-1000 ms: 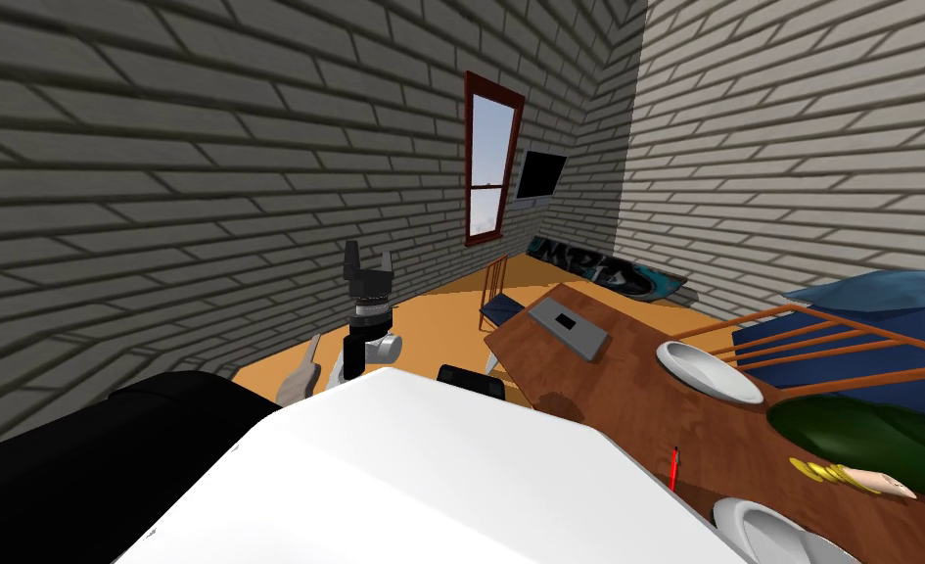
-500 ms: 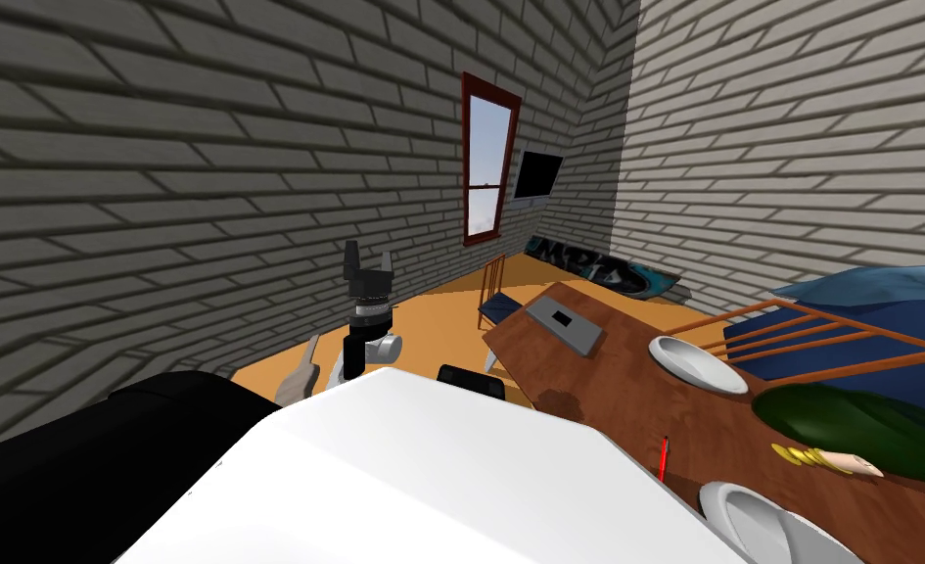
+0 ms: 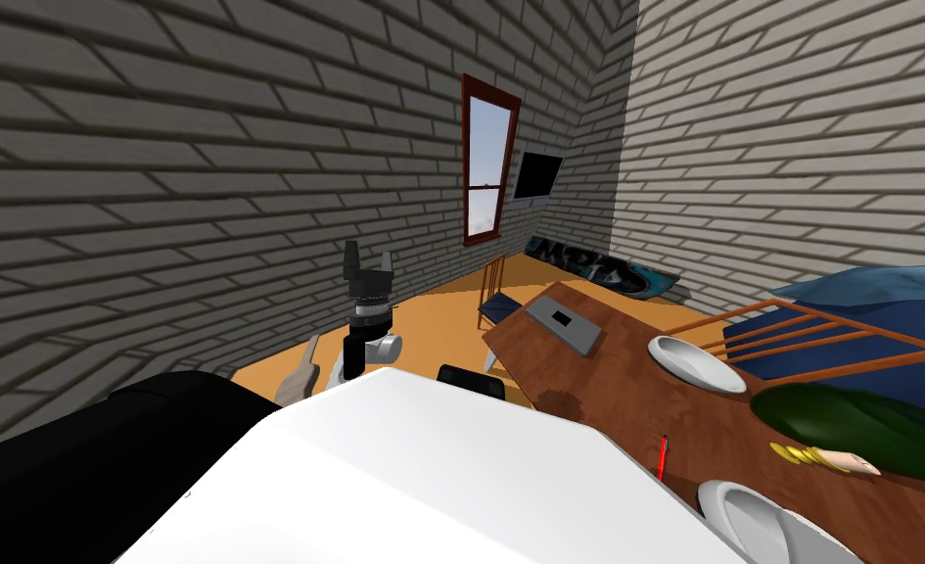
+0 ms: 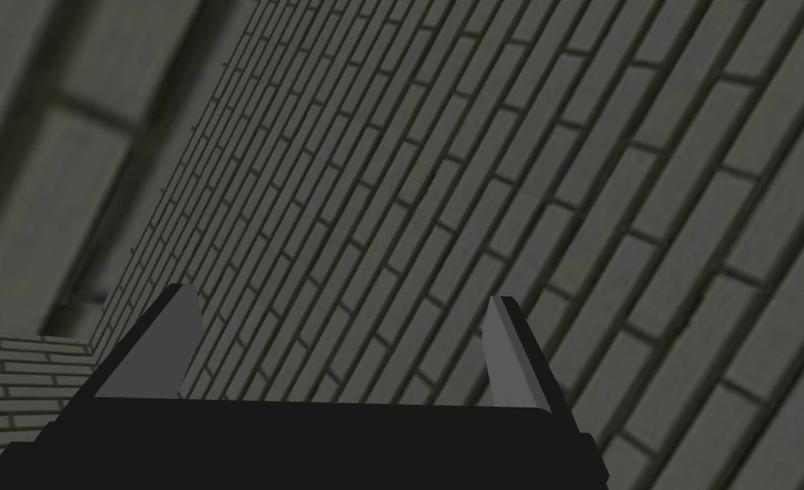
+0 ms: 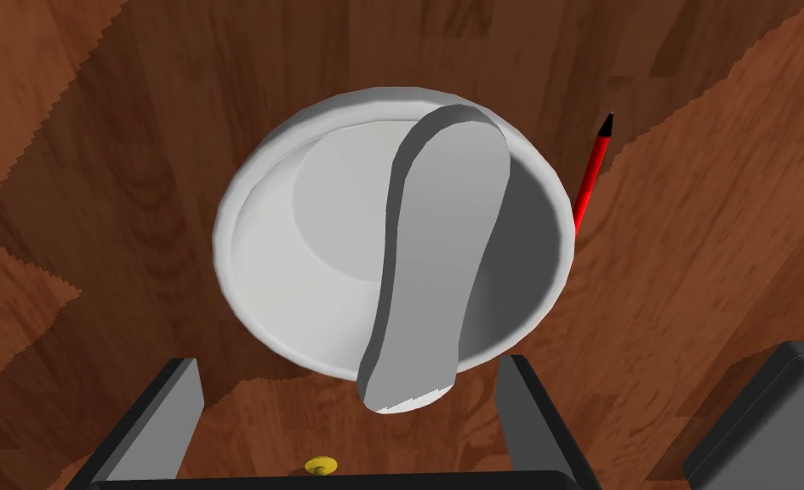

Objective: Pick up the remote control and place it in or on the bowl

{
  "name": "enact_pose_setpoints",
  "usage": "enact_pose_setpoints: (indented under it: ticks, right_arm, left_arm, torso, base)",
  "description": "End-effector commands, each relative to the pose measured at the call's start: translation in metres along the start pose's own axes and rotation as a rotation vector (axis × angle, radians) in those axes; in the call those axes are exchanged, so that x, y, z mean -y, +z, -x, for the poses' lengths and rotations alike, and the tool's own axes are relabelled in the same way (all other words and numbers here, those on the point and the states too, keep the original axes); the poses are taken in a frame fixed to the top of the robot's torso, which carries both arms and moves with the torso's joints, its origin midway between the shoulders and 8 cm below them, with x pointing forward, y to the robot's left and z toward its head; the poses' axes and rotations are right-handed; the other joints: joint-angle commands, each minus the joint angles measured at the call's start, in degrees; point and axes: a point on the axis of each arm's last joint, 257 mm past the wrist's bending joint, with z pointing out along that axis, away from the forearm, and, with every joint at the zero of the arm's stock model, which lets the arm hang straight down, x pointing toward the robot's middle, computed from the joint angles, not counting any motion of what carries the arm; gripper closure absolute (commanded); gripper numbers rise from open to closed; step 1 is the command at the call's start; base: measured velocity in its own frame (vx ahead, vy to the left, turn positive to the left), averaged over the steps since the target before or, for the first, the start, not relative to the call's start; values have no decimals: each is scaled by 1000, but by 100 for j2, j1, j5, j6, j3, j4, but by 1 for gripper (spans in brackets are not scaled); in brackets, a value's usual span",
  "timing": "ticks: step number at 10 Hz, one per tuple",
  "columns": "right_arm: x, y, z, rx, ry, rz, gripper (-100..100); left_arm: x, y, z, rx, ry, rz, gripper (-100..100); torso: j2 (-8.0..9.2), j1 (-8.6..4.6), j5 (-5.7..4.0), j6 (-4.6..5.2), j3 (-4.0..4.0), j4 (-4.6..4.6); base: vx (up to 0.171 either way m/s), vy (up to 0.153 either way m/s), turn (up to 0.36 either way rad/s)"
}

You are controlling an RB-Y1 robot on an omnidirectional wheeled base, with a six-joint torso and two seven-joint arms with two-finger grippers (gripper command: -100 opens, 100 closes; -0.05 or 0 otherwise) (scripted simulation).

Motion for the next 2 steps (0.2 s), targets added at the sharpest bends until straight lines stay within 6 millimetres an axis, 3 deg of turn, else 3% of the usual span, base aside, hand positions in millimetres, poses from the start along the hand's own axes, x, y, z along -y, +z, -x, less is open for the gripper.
enact_pose_setpoints:
  ticks: [1,2]
  right_arm:
    - [0,0,0,0,0,0,0]
    - [0,0,0,0,0,0,0]
  left_arm:
    - [0,0,0,0,0,0,0]
    - [0,0,0,0,0,0,0]
  torso:
    - [0,0,0,0,0,0]
    - [0,0,0,0,0,0]
  base:
    - [0,0,0]
    - [0,0,0]
